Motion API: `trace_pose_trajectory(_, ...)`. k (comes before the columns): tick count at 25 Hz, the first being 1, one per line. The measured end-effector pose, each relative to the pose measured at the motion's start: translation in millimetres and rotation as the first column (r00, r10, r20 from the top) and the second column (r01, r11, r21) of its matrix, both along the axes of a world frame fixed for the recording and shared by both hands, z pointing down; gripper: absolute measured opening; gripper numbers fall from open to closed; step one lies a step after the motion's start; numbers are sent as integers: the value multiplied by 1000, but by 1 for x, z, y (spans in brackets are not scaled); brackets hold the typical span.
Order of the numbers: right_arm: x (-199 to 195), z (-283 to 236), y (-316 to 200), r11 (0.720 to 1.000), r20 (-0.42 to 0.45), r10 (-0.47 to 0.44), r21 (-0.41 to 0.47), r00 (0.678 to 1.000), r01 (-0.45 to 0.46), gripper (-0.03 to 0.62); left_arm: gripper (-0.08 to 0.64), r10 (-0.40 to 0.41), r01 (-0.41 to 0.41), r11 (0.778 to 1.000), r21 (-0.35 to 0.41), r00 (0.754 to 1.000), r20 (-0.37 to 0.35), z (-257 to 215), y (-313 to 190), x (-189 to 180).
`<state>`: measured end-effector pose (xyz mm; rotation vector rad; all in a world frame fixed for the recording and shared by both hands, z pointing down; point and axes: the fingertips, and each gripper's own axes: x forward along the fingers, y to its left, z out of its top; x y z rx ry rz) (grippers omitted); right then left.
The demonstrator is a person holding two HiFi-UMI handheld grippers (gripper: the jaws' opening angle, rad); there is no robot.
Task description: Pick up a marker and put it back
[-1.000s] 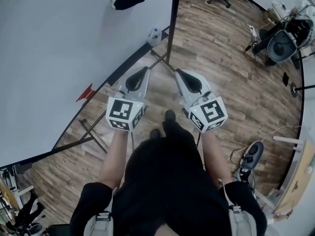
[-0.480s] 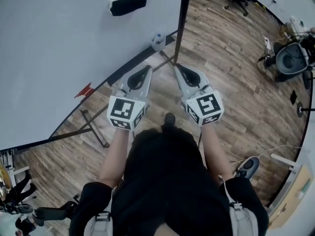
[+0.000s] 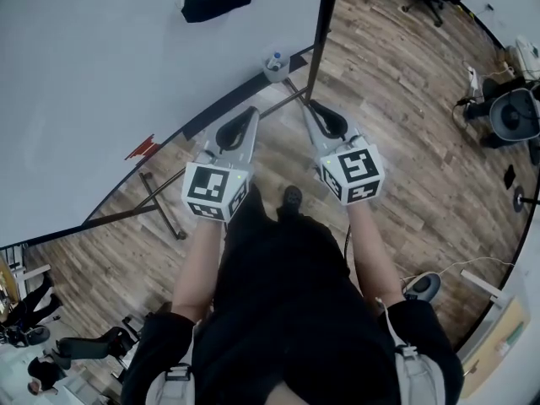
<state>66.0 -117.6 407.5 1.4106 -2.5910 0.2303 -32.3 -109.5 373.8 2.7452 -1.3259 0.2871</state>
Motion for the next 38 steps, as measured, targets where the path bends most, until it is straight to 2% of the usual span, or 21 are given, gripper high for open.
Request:
trace_pose_trajectory(9,-12,14,-42,999,-23,15,-33,1000,-15,54,11,20,-20,1000,-3,1000,-9,0,-32,-3)
trace_pose_trajectory(23,-52,67,-104,992,-157,54,-107,986,-71,117,11,95,-95,995,-19,996,-2,0,-73,-20)
trace_pose_trajectory(30,-58,92,-124,986,-247,74,-130,966,-109,130,11,102,-102,994,-42,995,13,10,-84,-32)
trace_pose_trajectory(38,-62,108,-138,977,-240,101,-158,966,-142,127,11,90,-88,995,-57,995,34,16,-91,-46)
